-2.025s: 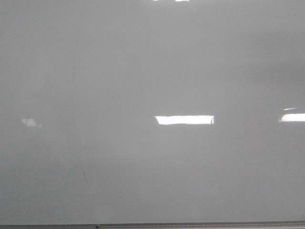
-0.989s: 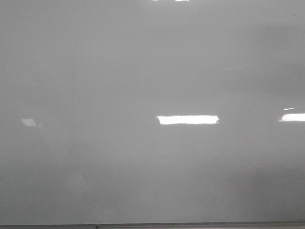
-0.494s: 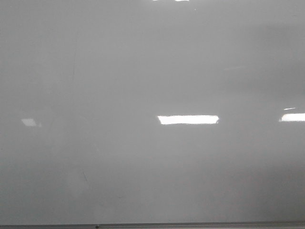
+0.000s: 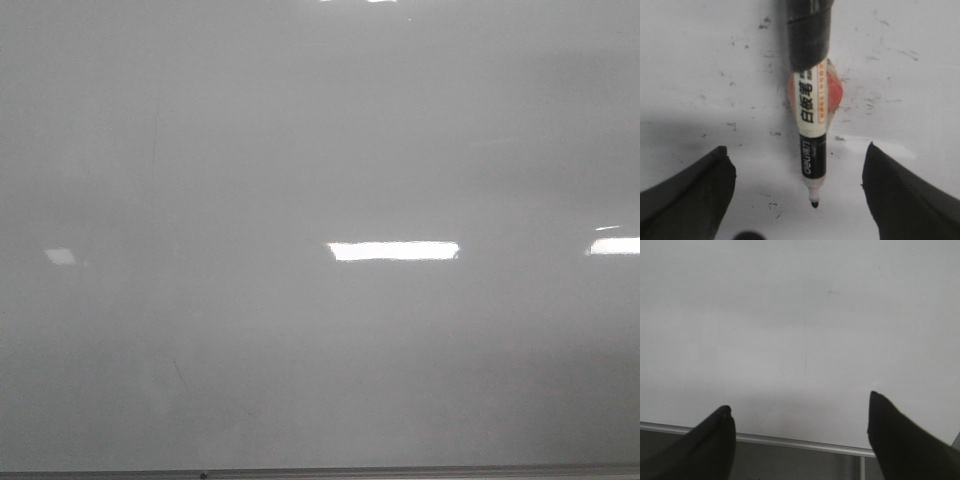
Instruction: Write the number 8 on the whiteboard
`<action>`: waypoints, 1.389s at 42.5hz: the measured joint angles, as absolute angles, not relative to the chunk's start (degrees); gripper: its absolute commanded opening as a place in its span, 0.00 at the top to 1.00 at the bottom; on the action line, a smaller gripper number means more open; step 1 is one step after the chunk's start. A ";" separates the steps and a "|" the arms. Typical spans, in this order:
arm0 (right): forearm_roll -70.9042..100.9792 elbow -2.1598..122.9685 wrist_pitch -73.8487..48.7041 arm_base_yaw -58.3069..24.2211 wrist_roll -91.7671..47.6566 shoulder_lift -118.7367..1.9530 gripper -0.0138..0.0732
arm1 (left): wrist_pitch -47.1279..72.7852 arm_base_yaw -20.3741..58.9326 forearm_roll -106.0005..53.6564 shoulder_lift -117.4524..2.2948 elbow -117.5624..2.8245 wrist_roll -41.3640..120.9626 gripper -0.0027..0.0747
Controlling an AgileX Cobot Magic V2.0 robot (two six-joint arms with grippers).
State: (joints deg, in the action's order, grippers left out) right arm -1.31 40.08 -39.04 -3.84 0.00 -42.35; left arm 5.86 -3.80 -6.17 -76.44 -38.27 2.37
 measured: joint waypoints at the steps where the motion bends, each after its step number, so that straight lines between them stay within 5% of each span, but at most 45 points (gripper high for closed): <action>1: -1.31 40.08 -39.04 -3.84 0.00 -42.35 0.18 | 5.24 -3.80 -6.27 -77.08 -38.27 2.37 0.29; 9: -1.31 40.08 -39.04 -3.84 0.00 -42.35 0.18 | 1.15 -3.80 -6.67 -81.56 -38.27 2.37 0.39; 24: -1.31 40.08 -39.04 -3.84 0.00 -42.35 0.18 | 0.00 -3.80 -6.77 -84.05 -38.27 2.37 0.77; 37: -1.31 40.08 -39.04 -3.84 0.00 -42.35 0.18 | 0.39 -2.15 -6.49 -83.80 -38.27 2.37 0.99; 46: -1.31 43.13 -40.93 -3.84 0.00 -42.35 0.18 | 7.87 2.64 -1.13 -78.37 -39.71 2.37 0.99; 59: -1.31 47.89 -42.87 -3.84 0.00 -42.47 0.18 | 36.14 10.56 3.12 -73.98 -54.14 9.87 0.99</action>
State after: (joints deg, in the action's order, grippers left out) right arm -1.31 47.89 -42.87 -3.84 0.00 -42.47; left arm 36.14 10.56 3.12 -73.98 -54.14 9.87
